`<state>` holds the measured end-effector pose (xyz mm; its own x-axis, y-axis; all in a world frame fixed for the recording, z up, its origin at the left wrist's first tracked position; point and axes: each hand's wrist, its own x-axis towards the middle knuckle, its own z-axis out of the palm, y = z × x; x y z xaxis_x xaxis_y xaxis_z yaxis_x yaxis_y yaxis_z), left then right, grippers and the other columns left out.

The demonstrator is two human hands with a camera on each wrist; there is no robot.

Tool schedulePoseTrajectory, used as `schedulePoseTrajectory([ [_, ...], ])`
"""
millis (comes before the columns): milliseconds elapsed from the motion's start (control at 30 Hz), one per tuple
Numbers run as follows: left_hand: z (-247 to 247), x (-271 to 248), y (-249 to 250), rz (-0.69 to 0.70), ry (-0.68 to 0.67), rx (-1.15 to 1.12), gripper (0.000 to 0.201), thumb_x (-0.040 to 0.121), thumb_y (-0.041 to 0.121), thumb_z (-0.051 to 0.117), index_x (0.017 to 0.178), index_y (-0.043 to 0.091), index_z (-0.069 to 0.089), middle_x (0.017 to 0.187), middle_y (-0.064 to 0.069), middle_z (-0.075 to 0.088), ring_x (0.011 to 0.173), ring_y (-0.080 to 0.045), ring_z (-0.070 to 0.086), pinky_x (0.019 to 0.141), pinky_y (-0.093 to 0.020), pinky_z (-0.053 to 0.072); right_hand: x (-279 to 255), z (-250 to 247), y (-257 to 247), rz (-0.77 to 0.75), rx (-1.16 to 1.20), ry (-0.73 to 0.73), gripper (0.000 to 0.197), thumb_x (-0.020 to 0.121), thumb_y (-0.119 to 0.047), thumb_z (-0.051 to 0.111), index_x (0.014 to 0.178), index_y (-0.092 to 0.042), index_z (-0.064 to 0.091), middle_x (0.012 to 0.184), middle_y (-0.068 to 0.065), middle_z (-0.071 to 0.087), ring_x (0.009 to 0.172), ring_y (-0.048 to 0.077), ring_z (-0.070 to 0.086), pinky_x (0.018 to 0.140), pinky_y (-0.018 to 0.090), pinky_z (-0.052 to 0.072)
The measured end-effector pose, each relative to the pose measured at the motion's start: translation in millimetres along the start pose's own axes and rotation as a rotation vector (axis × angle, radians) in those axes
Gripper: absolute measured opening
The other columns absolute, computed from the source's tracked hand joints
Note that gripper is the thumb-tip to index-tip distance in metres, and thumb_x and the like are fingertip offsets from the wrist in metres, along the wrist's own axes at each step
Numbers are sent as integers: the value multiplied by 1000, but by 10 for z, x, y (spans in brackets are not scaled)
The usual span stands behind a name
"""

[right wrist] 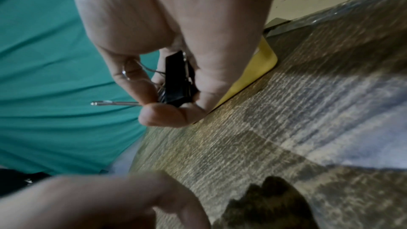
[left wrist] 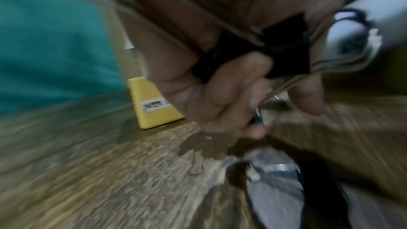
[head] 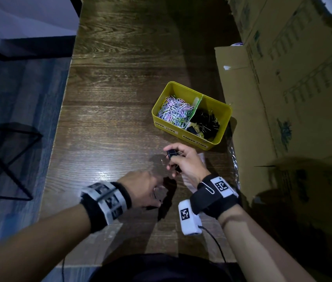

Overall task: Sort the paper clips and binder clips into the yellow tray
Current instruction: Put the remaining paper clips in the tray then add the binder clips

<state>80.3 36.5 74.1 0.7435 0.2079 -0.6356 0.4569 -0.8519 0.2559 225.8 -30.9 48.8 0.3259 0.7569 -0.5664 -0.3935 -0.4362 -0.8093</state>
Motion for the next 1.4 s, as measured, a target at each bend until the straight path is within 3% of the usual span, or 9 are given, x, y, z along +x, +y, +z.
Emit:
schedulePoseTrajectory([
  [267,497,155,125,-8,-101,191,52,95,40,42,136,17,21,122,-16,54,101,-31,59,73,-35,41,-90,-47,-85,2,-57,2,38,80,14,48,89,-17,67,82,6,57,50,13,55,37,20,35],
  [400,496,150,-80,39,-37,35,43,92,39,47,129,23,32,117,-11,56,98,-31,59,77,-33,45,-130,-102,-227,9,24,-24,30,83,12,50,95,-11,64,81,9,57,54,15,52,41,23,34],
  [500,449,174,-235,-23,61,-302,29,87,41,56,111,27,49,91,-1,64,86,-22,62,70,-21,39,-139,-136,-338,12,95,-2,19,85,5,57,98,-8,61,75,5,57,53,14,48,44,23,28],
  [567,385,239,-289,-134,138,-772,9,88,31,58,92,22,58,68,5,61,63,-15,60,61,-22,40,-153,-160,-395,5,107,6,8,86,-6,63,93,-10,62,72,0,58,51,13,47,43,21,27],
  [700,-76,311,-268,-376,70,-1617,26,92,28,42,88,14,64,59,-5,55,33,-11,37,33,-10,21,-151,-261,-511,-42,59,72,9,86,-8,65,84,-17,64,75,0,61,49,11,48,41,19,31],
  [867,-826,545,-46,-132,-215,-1847,33,90,34,30,83,13,54,62,-5,50,30,-7,33,28,-5,21,-139,-440,-811,-87,187,246,14,88,-7,58,90,-19,64,80,-2,63,55,10,54,43,20,38],
  [1167,-1623,1204,593,-370,74,-1587,30,90,29,40,68,11,48,61,-8,48,28,-14,40,32,-11,29,151,-782,-1141,96,276,398,7,88,-24,60,84,-18,60,78,4,60,69,16,60,63,31,53],
  [1300,-1647,1502,663,-379,414,-1292,30,84,30,54,94,3,64,94,-13,66,78,-28,64,72,-31,53,227,-715,-1189,83,207,402,34,89,-40,54,113,-17,61,109,6,66,99,22,63,89,41,51],
  [1400,-1664,1567,681,-318,470,-1034,39,90,37,48,105,4,62,105,-13,64,95,-29,60,79,-29,45,255,-751,-1184,87,259,413,30,95,-37,44,116,-17,55,105,6,66,94,20,62,80,36,51],
])
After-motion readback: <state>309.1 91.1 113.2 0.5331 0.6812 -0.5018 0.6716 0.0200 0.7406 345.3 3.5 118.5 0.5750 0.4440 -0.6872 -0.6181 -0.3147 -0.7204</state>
